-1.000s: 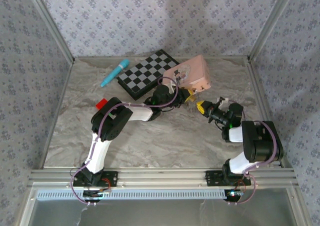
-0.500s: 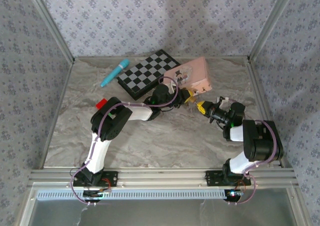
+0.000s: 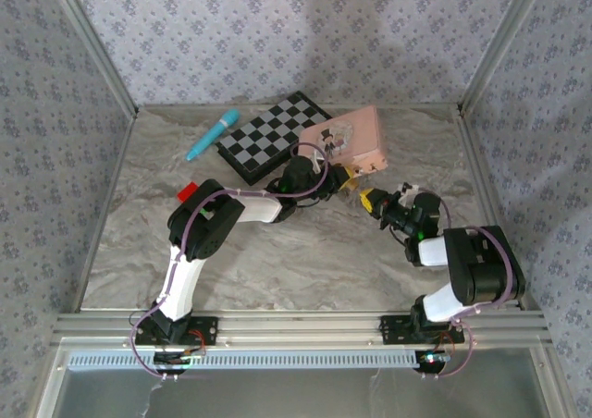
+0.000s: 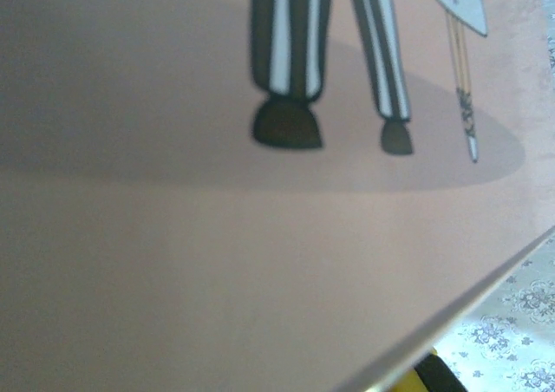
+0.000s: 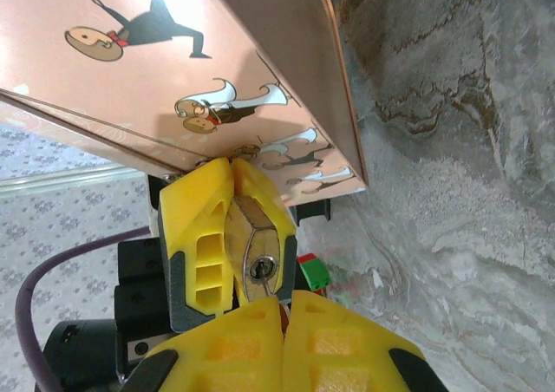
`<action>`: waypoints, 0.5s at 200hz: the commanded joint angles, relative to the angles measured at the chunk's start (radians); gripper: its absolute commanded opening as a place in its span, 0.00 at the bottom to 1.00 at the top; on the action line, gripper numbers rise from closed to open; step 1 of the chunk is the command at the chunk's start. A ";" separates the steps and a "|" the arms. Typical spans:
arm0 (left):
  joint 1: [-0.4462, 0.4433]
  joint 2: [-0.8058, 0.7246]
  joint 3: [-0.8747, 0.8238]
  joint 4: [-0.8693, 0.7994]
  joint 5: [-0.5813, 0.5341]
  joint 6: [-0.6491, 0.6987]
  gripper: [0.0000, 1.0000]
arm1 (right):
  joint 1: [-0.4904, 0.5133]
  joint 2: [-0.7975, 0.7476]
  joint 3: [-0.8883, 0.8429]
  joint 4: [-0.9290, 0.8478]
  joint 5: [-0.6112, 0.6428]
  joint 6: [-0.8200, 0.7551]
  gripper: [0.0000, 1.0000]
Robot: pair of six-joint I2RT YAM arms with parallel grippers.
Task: Unlock the padlock with the key
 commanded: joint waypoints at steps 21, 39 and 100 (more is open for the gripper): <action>-0.113 -0.035 0.031 0.026 0.228 -0.013 0.00 | 0.025 -0.039 0.070 0.028 0.050 -0.105 0.00; -0.114 -0.043 0.034 0.019 0.234 -0.008 0.00 | 0.012 -0.020 0.092 0.029 -0.018 -0.109 0.00; -0.110 -0.034 0.035 0.012 0.192 -0.036 0.00 | 0.062 -0.005 0.066 0.044 -0.007 -0.091 0.00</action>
